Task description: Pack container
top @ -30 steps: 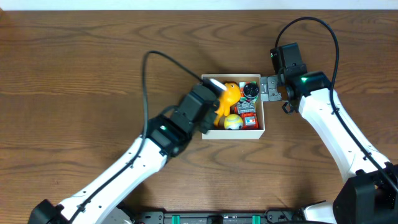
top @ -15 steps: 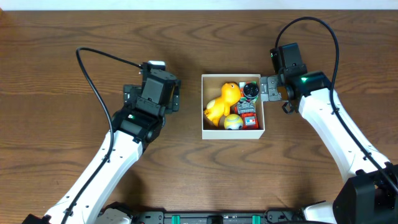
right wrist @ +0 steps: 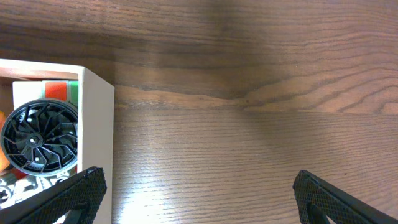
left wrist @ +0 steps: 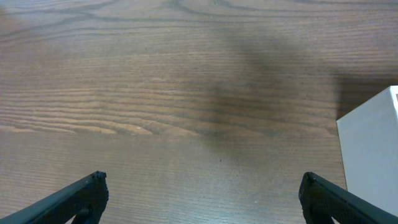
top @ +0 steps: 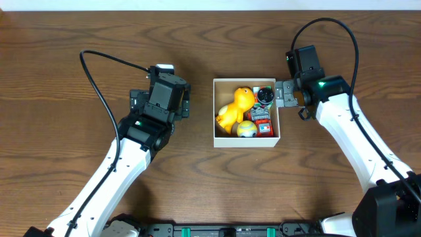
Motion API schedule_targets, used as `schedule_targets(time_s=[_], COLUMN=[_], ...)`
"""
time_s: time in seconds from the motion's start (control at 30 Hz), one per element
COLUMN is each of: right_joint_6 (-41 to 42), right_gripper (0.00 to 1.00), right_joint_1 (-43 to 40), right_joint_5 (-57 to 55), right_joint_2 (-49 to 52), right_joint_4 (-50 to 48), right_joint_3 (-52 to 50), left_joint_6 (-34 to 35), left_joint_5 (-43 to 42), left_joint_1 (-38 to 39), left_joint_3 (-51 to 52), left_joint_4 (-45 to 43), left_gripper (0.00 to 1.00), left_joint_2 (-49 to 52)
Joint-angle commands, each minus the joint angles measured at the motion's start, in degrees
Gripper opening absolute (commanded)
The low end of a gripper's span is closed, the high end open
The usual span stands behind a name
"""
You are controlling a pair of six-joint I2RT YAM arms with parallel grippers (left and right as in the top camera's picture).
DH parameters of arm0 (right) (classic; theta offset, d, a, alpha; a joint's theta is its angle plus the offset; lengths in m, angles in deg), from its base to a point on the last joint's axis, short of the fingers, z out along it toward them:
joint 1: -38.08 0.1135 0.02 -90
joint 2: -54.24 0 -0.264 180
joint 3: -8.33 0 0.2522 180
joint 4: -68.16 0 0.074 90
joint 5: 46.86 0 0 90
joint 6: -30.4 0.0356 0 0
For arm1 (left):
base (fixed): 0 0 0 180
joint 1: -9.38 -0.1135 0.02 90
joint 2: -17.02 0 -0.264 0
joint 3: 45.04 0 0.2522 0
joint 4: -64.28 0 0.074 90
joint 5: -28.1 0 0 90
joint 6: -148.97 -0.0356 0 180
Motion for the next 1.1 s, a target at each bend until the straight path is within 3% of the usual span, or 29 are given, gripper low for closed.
schedule_targets(time_s=[0.0,0.4,0.8,1.07], right_joint_6=[0.6,0.6,0.6,-2.5], right_gripper=[0.99,0.99,0.99,0.99], right_joint_1=[-0.4,0.5,12.7,12.8], right_joint_5=[-0.2,-0.2,-0.2,-0.9], right_joint_2=[-1.0,-6.7,-35.8,-56.5], right_joint_4=[0.0,0.0,0.0,5.4], right_joint_3=[0.9,0.1,-1.9,-1.9], left_joint_6=[0.7,0.7,0.7,0.7], left_joint_5=[1.3,1.3,1.3,1.3], left_joint_1=[-0.2,-0.2,-0.2,-0.2], left_joint_3=[-0.2,-0.2,-0.2,-0.2], left_joint_4=[0.1,0.1,0.1,0.1], left_gripper=[0.98,0.98,0.98,0.98], left_joint_2=[-0.5,-0.5,-0.5,-0.5])
